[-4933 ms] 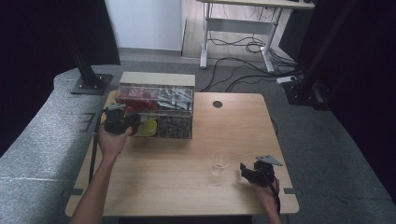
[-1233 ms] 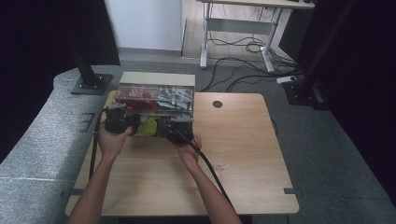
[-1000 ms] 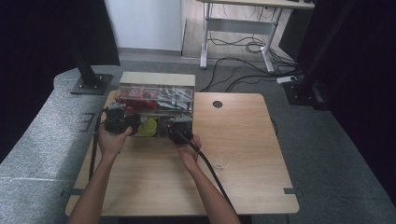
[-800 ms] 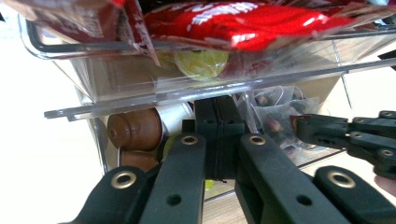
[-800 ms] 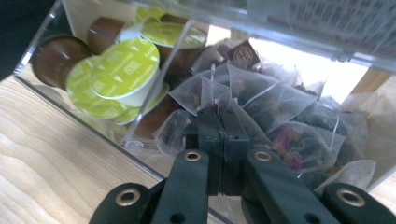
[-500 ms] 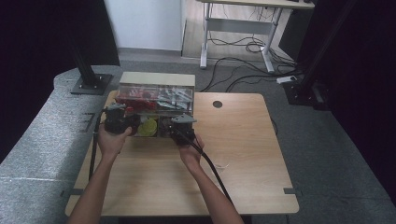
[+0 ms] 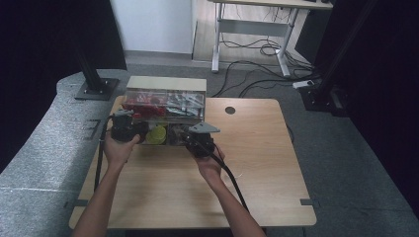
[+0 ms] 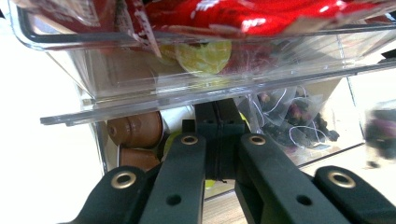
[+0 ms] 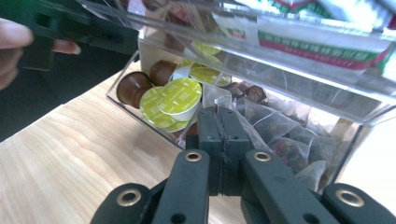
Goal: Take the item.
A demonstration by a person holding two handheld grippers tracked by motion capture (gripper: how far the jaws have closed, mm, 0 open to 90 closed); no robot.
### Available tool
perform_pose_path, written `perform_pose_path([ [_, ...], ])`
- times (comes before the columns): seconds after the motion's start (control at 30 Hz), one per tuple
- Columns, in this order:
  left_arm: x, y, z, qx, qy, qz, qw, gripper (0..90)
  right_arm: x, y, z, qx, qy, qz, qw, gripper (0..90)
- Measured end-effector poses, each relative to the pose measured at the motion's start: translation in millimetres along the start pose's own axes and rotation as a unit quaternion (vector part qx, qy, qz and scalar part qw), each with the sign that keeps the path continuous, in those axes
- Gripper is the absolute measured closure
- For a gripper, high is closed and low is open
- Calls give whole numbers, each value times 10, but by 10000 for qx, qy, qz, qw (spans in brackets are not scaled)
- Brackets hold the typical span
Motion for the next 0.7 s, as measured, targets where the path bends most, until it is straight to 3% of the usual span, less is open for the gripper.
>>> perform_pose_path([
  [0.27,2,7,0,-11,12,-1,10000,900,-243,-52,28,-77,-96,54,9999,888],
  [0.7,17,-9,0,-9,19,6,10000,900,-780,-305,-43,-48,-314,5,9995,888],
])
Point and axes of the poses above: each handheld gripper's, and its own axes: x roughly forward along the jaws, z roughly out of its top, y roughly to its left, the point moved 5 cm from there along x, roughly forward along the jaws, and after that the axes turned 3 degrees about y, right-handed, at the moved point
